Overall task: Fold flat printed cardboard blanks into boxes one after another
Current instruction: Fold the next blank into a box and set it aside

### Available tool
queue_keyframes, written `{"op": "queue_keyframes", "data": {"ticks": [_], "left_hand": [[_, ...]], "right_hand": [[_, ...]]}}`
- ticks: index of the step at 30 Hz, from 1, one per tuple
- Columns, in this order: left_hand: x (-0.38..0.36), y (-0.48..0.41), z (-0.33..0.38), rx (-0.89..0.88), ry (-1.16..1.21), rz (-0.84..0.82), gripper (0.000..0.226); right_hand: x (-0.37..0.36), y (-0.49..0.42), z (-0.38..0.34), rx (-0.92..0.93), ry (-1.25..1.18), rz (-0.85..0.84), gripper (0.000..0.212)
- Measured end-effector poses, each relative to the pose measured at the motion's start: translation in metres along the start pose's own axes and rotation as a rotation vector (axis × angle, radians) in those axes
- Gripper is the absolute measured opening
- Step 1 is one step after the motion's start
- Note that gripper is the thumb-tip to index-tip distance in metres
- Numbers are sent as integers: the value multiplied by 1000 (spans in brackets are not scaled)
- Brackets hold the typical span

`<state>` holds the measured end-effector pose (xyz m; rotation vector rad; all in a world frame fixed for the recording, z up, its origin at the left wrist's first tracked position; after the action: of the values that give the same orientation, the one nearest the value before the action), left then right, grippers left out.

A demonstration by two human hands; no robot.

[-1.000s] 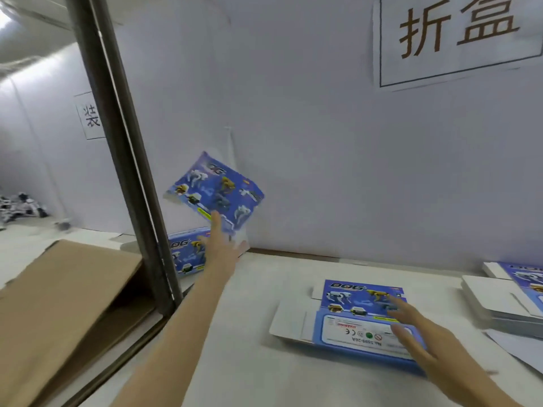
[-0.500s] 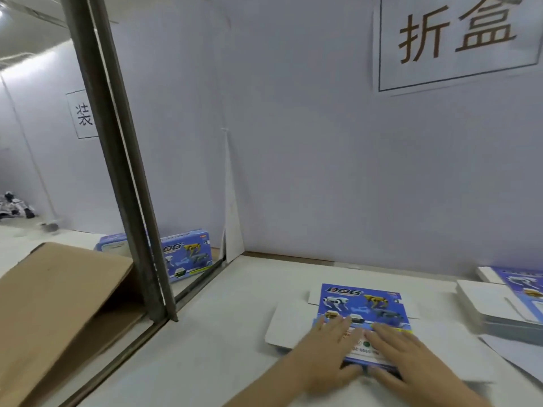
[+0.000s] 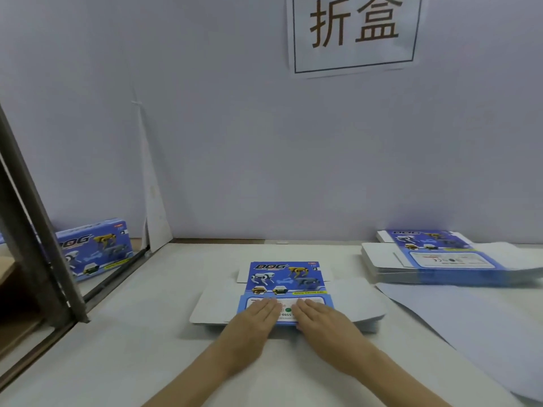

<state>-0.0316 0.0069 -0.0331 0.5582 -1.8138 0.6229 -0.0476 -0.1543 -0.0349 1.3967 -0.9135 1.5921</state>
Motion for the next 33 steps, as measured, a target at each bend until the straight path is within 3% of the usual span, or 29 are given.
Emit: {"op": "queue_keyframes", "data": {"ticks": [2, 6, 9, 19, 22, 26, 29, 33], "left_hand": [[-2, 1, 0, 7, 16, -9, 63], [-1, 4, 1, 4, 33, 36, 64], [-1, 5, 0, 2, 51, 54, 65], [-1, 5, -4, -11, 136, 99, 58], [6, 9, -10, 6, 271, 32, 54], [-4, 3, -24, 65, 434, 118, 48], [8, 3, -17, 10, 321, 178, 37], [4, 4, -12, 22, 209, 248, 54]], "right_hand": [[-6, 3, -3, 50, 15, -52, 51], [-9, 6, -6, 36, 83, 67, 52], [-5, 1, -2, 51, -72, -85, 52], [19, -4, 30, 70, -360, -114, 39], [21, -5, 31, 62, -321, -173, 38], [23, -3, 31, 41, -293, -106, 37], [19, -1, 23, 35, -94, -22, 30], [18, -2, 19, 64, -19, -3, 27]]}}
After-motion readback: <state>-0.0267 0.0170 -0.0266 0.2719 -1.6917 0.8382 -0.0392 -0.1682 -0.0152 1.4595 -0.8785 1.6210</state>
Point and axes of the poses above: each hand's wrist, its own y-axis away from the middle knuckle, its own x-axis out of the back of the hand, z = x × y, the point moved 3 cm from there along -y, towards the middle knuckle, and after that the axes turned 11 degrees about -z, right-handed, at the moved point
